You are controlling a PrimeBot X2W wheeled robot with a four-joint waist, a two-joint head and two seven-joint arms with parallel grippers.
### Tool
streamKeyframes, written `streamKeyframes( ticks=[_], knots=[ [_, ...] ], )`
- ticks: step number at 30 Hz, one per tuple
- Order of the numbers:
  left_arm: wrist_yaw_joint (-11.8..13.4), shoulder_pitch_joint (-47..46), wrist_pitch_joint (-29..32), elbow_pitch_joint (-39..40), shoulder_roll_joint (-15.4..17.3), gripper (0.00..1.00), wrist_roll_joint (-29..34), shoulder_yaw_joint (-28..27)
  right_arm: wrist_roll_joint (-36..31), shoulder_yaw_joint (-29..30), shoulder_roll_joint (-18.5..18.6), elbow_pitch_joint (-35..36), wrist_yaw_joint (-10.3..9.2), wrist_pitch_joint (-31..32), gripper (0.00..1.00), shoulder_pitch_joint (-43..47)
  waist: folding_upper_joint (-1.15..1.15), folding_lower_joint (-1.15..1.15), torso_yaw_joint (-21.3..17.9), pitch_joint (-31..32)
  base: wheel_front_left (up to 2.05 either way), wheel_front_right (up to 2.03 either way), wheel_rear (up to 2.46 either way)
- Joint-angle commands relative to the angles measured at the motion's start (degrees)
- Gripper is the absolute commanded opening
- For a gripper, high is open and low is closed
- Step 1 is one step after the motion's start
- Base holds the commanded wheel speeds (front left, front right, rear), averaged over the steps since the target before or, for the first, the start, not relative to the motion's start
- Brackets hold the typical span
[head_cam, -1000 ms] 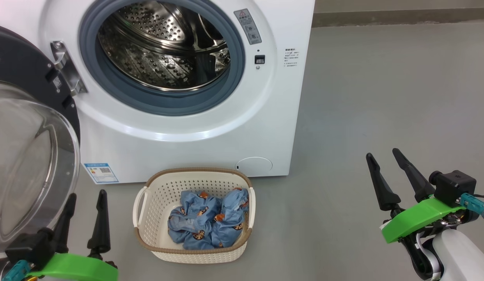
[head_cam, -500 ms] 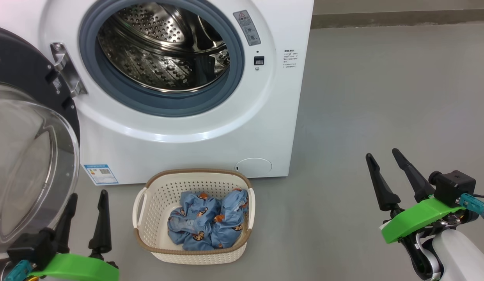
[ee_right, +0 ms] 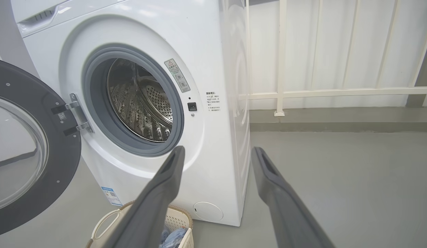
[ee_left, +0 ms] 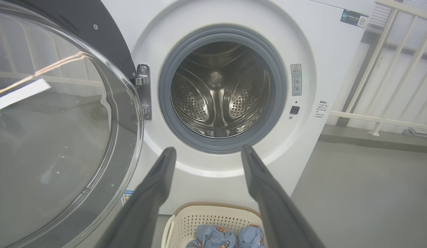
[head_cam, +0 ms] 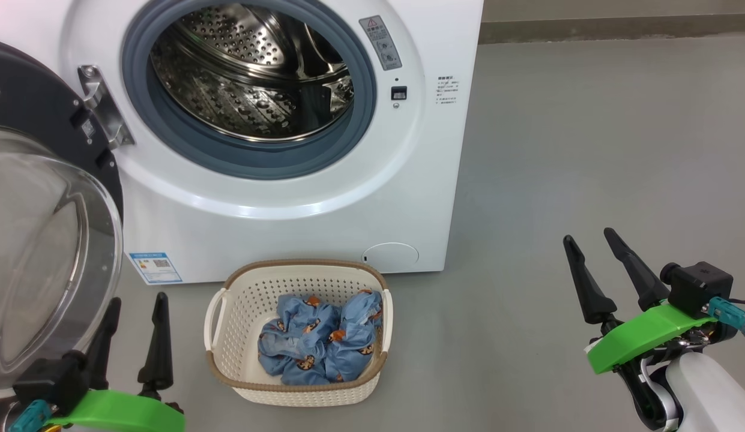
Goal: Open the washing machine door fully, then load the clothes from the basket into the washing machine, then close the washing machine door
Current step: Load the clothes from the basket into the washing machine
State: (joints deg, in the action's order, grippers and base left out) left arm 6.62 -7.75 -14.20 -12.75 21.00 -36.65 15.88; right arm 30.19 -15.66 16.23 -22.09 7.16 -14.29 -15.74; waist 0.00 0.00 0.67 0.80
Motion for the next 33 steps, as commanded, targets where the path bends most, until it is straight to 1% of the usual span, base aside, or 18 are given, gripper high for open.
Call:
streamKeyframes(
  ticks=[1, 9, 25, 33],
  knots=[
    [0.1, -1.1, -0.3, 1.5, 1.7, 1.0, 0.0, -2.0, 0.0, -0.5, 0.5, 1.5, 0.33, -0.7, 1.0, 0.2, 0.0, 0.0, 0.0, 0.0, 0.0, 0.0, 0.0],
    [0.0, -1.2, -0.1, 1.7, 2.1, 1.0, -0.1, -1.7, -0.2, 0.0, 0.3, 1.6, 0.33, -0.7, 1.0, 0.2, 0.0, 0.0, 0.0, -0.1, 0.52, -0.52, 0.0],
    [0.6, -1.3, -0.2, 2.0, 2.4, 1.0, -0.1, -1.7, -0.3, 0.3, 0.0, 1.7, 0.33, -0.7, 1.0, 0.6, 0.0, 0.0, 0.1, 0.0, 1.38, -1.38, 0.0],
    [0.9, -1.5, -0.3, 1.5, 2.3, 1.0, -0.1, -1.7, -0.3, 0.3, 0.0, 1.6, 0.33, -0.7, 1.0, 0.5, 0.0, 0.0, 0.3, 0.1, 0.98, -0.98, 0.0]
  ],
)
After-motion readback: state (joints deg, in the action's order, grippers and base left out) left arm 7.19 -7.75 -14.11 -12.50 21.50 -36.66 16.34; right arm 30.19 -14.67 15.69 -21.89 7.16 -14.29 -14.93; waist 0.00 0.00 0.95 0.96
